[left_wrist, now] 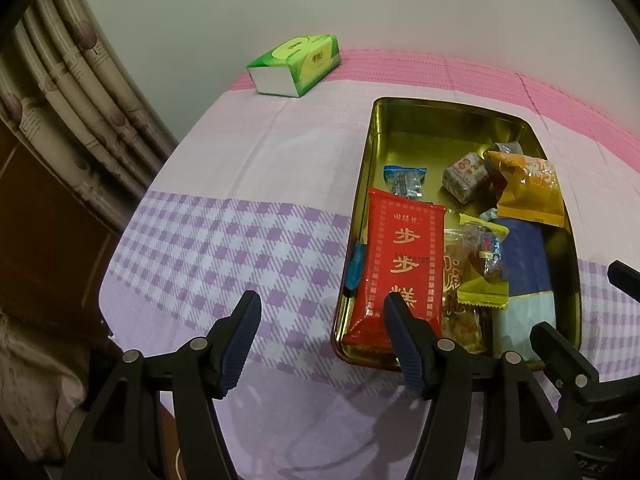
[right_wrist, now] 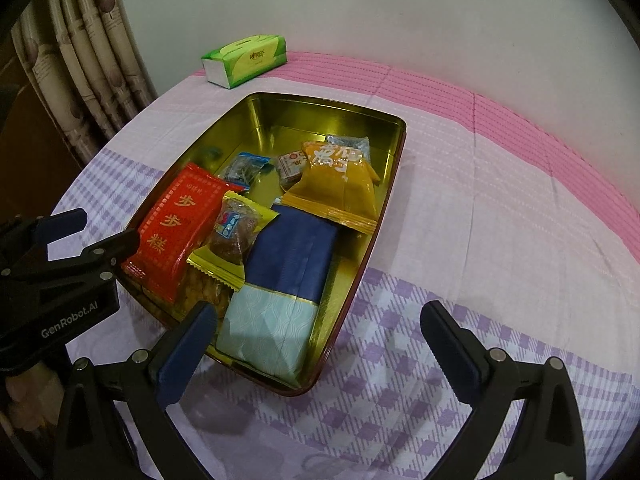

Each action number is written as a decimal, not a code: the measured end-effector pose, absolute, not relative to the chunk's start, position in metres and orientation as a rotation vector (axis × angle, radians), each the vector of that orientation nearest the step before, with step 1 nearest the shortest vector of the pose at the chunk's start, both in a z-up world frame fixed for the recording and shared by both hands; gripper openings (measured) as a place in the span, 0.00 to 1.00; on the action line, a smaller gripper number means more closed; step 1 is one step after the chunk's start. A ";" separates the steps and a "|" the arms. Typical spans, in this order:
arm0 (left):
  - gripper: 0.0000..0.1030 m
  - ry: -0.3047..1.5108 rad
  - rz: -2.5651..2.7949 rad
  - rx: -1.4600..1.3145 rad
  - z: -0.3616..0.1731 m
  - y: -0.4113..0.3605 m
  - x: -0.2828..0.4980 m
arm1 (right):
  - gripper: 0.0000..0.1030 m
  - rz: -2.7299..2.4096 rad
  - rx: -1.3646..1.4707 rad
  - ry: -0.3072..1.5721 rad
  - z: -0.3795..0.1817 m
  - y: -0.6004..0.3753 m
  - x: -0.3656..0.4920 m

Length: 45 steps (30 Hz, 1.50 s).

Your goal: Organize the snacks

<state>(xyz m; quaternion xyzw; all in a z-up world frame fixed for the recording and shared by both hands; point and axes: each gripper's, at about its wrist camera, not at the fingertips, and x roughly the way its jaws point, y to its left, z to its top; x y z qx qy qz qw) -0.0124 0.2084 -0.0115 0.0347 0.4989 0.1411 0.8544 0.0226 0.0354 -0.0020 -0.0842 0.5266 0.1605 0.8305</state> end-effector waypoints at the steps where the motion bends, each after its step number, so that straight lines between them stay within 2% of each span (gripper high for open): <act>1: 0.63 1.050 0.298 0.073 -0.012 0.208 -0.012 | 0.98 0.341 -0.178 1.118 -0.002 0.036 0.022; 45: 0.63 1.051 0.276 0.086 -0.014 0.205 -0.014 | 0.98 0.352 -0.186 1.140 -0.008 0.040 0.023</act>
